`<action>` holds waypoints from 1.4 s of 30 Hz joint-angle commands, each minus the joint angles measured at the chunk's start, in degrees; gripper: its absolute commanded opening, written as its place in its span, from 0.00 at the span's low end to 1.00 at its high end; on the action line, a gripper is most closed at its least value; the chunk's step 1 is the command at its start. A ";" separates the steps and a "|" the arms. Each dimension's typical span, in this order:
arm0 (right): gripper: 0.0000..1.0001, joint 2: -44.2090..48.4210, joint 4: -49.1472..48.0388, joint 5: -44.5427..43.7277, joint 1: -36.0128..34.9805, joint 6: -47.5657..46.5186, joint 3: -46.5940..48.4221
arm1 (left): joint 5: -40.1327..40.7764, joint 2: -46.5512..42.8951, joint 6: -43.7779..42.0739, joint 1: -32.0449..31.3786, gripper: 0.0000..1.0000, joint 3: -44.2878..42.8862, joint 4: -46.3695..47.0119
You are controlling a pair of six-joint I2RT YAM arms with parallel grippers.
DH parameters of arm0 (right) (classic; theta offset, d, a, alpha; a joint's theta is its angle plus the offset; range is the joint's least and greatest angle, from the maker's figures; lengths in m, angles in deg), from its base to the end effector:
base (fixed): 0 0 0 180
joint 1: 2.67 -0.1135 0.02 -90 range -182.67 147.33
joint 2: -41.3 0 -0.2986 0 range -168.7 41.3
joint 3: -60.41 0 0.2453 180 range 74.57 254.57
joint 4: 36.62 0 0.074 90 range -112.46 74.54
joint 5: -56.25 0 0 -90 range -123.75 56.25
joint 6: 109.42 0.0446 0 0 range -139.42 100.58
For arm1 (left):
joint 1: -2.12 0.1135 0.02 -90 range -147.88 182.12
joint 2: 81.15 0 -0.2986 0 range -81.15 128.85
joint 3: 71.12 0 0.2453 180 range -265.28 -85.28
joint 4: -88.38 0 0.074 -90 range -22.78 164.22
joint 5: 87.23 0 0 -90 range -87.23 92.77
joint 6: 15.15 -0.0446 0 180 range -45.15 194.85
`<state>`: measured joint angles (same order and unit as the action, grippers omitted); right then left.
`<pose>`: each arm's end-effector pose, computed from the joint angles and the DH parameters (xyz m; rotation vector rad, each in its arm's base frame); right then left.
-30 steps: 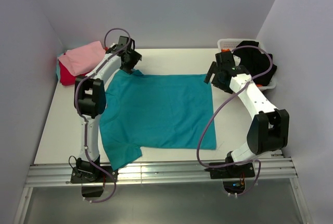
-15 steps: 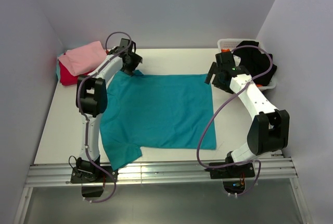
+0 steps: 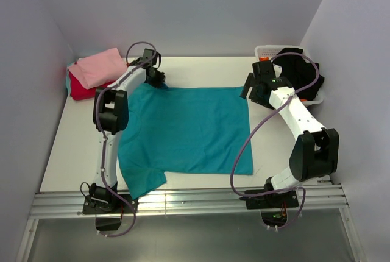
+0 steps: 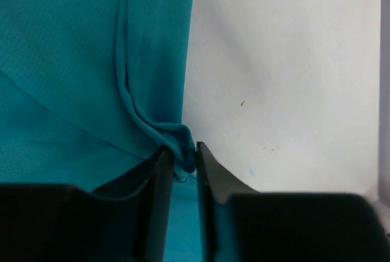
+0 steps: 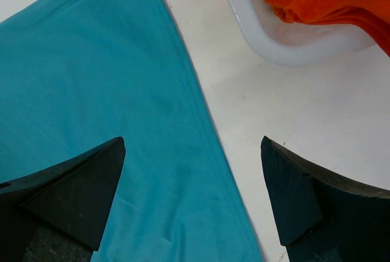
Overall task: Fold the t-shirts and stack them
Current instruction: Flatten out the tshirt
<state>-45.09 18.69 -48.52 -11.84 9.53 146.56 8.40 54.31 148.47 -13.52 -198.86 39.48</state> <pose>0.3106 0.0386 0.3139 0.5268 2.4383 -0.0530 0.5222 -0.1416 0.1911 -1.3047 2.2749 -0.4606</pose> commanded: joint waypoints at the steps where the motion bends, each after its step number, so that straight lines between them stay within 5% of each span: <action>1: 0.99 -0.01 -0.72 -1.94 0.03 -0.56 0.17 | -0.44 0.51 0.56 -0.27 0.24 -3.40 0.82; 4: 0.99 -0.18 -0.98 -2.11 0.03 -0.56 -0.09 | -0.44 0.95 0.55 -0.27 0.06 -4.89 0.46; 7: 0.99 -0.27 -1.07 -2.37 0.03 -0.74 -0.27 | -0.53 1.65 0.38 -0.27 0.00 -6.38 0.46; 15: 0.99 -0.97 -0.98 -2.46 0.03 -0.82 0.08 | -3.60 7.52 -3.48 -1.50 0.01 -15.59 5.73; 17: 0.99 -1.41 -0.80 -2.46 0.03 -0.91 0.70 | -5.01 9.29 -6.02 -2.20 0.18 -18.50 6.79; 18: 0.99 -1.67 -0.54 -2.38 0.03 -0.91 0.96 | -5.10 10.60 -6.65 -2.46 0.34 -20.43 7.23; 19: 0.99 -1.94 -0.45 -2.37 0.03 -0.91 1.22 | -5.10 10.88 -7.17 -2.64 0.84 -20.71 7.75; 20: 0.99 -2.03 -0.37 -2.37 0.03 -0.83 1.75 | -6.06 10.88 -7.53 -2.82 0.99 -20.46 8.19; 32: 0.99 4.99 2.18 -9.66 -0.06 3.12 2.11 | 8.95 -7.21 -17.19 -2.20 1.00 -12.12 0.91; 38: 0.99 11.76 4.56 -2.66 -0.15 5.85 0.53 | 19.67 -20.39 -15.45 -2.20 0.99 0.71 -11.03; 42: 0.98 17.90 7.01 3.69 -5.56 6.99 -3.07 | 18.90 -31.70 -12.28 -2.29 0.99 18.50 -16.85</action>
<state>-30.97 22.31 -49.28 -12.91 14.43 145.72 24.05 28.13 134.31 -15.59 -191.08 31.53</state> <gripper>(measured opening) 0.980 0.994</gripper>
